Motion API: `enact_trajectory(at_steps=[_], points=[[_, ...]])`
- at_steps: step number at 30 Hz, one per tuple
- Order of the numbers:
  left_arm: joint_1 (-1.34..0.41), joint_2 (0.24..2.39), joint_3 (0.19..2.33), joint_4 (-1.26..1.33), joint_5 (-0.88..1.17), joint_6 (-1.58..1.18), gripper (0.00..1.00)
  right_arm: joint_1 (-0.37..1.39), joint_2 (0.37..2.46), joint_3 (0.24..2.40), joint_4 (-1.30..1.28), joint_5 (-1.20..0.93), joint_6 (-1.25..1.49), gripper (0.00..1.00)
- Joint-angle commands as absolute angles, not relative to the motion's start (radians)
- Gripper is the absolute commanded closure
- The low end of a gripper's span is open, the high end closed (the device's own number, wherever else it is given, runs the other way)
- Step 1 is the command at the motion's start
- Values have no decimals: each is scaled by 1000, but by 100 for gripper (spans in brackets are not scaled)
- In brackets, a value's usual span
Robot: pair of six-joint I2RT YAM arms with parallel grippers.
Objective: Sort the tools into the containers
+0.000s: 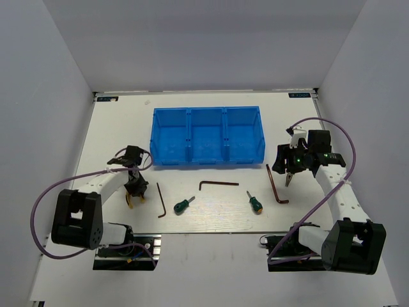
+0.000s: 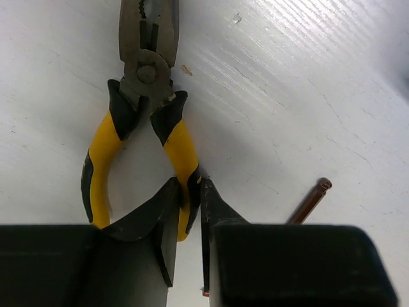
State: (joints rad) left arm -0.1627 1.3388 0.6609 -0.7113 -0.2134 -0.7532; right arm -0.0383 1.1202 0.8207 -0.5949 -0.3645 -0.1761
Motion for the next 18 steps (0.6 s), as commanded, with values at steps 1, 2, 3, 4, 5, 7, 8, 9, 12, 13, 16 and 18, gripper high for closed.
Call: enact_trajectory(at_steps=[1, 2, 3, 4, 5, 7, 8, 9, 12, 13, 16, 18], points=[[-175, 1316, 662, -735, -267, -761, 100, -43, 1114, 839, -580, -356, -187, 36], [-186, 1284, 684, -773, -279, -761, 100, -43, 1114, 839, -581, -363, -187, 36], [-186, 1249, 710, -791, -279, -744, 100, -43, 1112, 838, -584, -364, -193, 36], [-186, 1217, 776, -813, -305, -735, 100, -43, 1112, 838, -587, -365, -199, 36], [-196, 1166, 816, -856, -319, -724, 100, -43, 1115, 836, -588, -371, -204, 42], [-196, 1140, 938, -882, -345, -695, 100, -44, 1117, 836, -592, -376, -210, 79], [-196, 1140, 975, -891, -345, -686, 100, -46, 1118, 836, -589, -374, -215, 91], [-205, 1140, 1045, -891, -345, -675, 100, -45, 1121, 835, -591, -374, -216, 100], [-215, 1167, 1136, -844, -302, -623, 100, -45, 1124, 838, -594, -364, -222, 100], [-215, 1193, 1147, -763, -241, -602, 100, -44, 1124, 842, -594, -359, -222, 100], [-235, 1320, 1189, -576, -62, -488, 100, -44, 1121, 845, -578, -292, -210, 100], [-245, 1418, 1259, -519, 77, -424, 100, -44, 1124, 854, -572, -227, -201, 100]])
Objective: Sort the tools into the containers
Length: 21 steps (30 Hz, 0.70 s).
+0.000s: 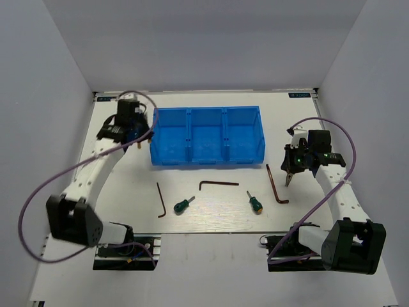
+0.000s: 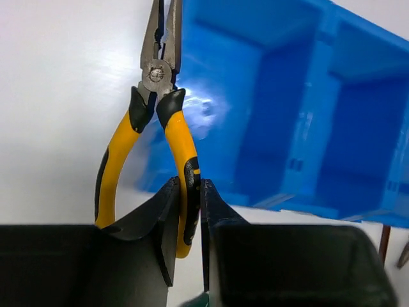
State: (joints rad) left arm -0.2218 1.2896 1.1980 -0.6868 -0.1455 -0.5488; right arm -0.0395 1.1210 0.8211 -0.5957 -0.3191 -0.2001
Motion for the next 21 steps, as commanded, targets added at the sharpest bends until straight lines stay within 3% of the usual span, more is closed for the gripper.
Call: enact_trajectory(at_steps=[1, 11, 12, 14, 15, 16, 19, 21], points=[[-262, 1464, 1288, -491, 98, -411, 100, -48, 1124, 864, -577, -188, -199, 100], [-327, 1762, 1506, -486, 65, -327, 100, -64, 1121, 879, -588, -115, -206, 99], [-327, 1781, 1506, -486, 55, -327, 97, -64, 1130, 885, -592, -115, -204, 80], [-336, 1807, 1506, -500, 45, -339, 85, -66, 1141, 893, -592, -109, -207, 55], [-336, 1819, 1506, -500, 34, -339, 74, -69, 1155, 899, -595, -95, -209, 42], [-336, 1819, 1491, -500, 34, -350, 57, -71, 1172, 908, -592, -91, -218, 40], [-336, 1819, 1464, -491, 34, -359, 42, -77, 1232, 936, -606, -43, -222, 40], [-345, 1819, 1463, -491, 34, -359, 42, -81, 1291, 969, -612, -11, -216, 44]])
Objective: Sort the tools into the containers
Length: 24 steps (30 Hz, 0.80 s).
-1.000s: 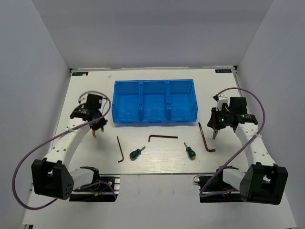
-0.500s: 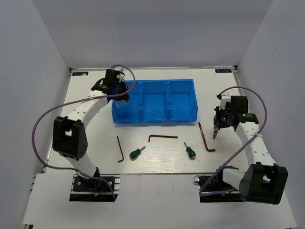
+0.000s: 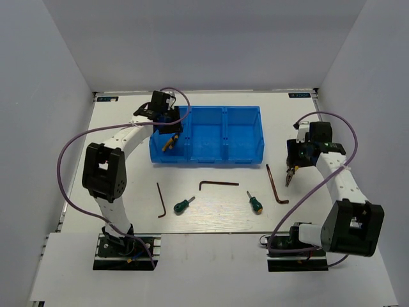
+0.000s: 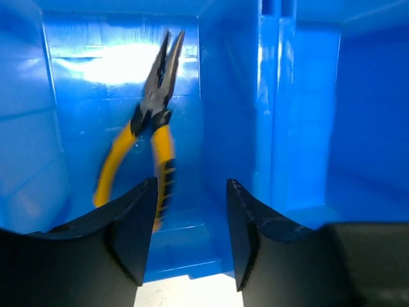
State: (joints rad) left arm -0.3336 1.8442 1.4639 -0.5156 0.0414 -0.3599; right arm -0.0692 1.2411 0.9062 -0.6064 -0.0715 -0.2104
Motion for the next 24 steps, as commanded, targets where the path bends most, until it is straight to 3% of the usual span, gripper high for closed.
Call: enact_trajectory(at_steps=[1, 8, 12, 24], points=[[-345, 1810, 1463, -491, 34, -359, 41, -83, 1304, 977, -615, -8, -213, 45], [-364, 1691, 1482, -491, 81, -322, 34, -104, 1526, 1055, -632, 48, -166, 50], [-383, 1473, 1376, -454, 127, -287, 27, -120, 1600, 1081, -604, 51, -115, 52], [-383, 1089, 1050, -495, 118, -362, 27, -140, 1839, 1195, -580, 124, 32, 57]])
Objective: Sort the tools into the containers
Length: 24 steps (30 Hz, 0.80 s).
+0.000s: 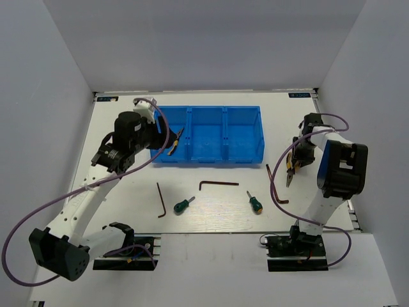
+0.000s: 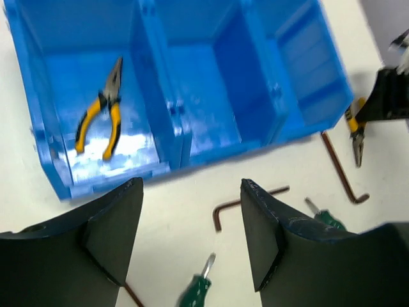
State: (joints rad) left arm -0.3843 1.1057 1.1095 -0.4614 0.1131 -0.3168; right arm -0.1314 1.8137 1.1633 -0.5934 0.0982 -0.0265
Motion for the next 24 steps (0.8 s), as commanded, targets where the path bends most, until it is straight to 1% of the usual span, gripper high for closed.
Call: enact_trajectory(at_steps=[1, 3, 4, 5, 6, 8, 9, 13, 14, 16, 17, 19, 21, 22, 24], points=[[-383, 1066, 1037, -495, 118, -362, 27, -137, 1862, 1200, -587, 127, 38, 57], [-383, 1055, 1025, -508, 118, -373, 27, -137, 1879, 1198, -603, 149, 51, 61], [-383, 1055, 1025, -508, 118, -373, 27, -141, 1882, 1192, -603, 149, 57, 61], [-383, 1055, 1016, -520, 118, -373, 27, -144, 1882, 1187, -603, 152, 57, 64], [-383, 1055, 1006, -531, 118, -373, 27, -144, 1879, 1174, -601, 146, 57, 79], [-383, 1046, 996, -540, 118, -373, 27, -153, 1867, 1164, -600, 120, 52, 97], [-383, 1046, 980, -540, 118, -373, 27, -158, 1855, 1170, -610, 111, 49, 100], [-393, 1035, 930, -549, 129, -383, 27, -167, 1775, 1227, -643, 17, 9, 100], [-393, 1023, 905, -549, 129, -383, 29, -169, 1741, 1280, -650, -33, -35, 100], [-402, 1009, 881, -549, 129, -396, 29, -167, 1701, 1321, -685, -104, -61, 100], [-402, 994, 856, -549, 129, -396, 29, -166, 1668, 1383, -695, -165, -93, 100], [-402, 979, 827, -560, 129, -408, 29, -161, 1654, 1420, -750, -280, -104, 100], [-402, 966, 813, -560, 129, -428, 29, -149, 1617, 1514, -778, -351, -101, 100], [-411, 953, 799, -571, 118, -428, 29, -143, 1609, 1532, -793, -429, -101, 100], [-411, 937, 789, -581, 106, -451, 29, -101, 1591, 1581, -796, -483, -81, 100]])
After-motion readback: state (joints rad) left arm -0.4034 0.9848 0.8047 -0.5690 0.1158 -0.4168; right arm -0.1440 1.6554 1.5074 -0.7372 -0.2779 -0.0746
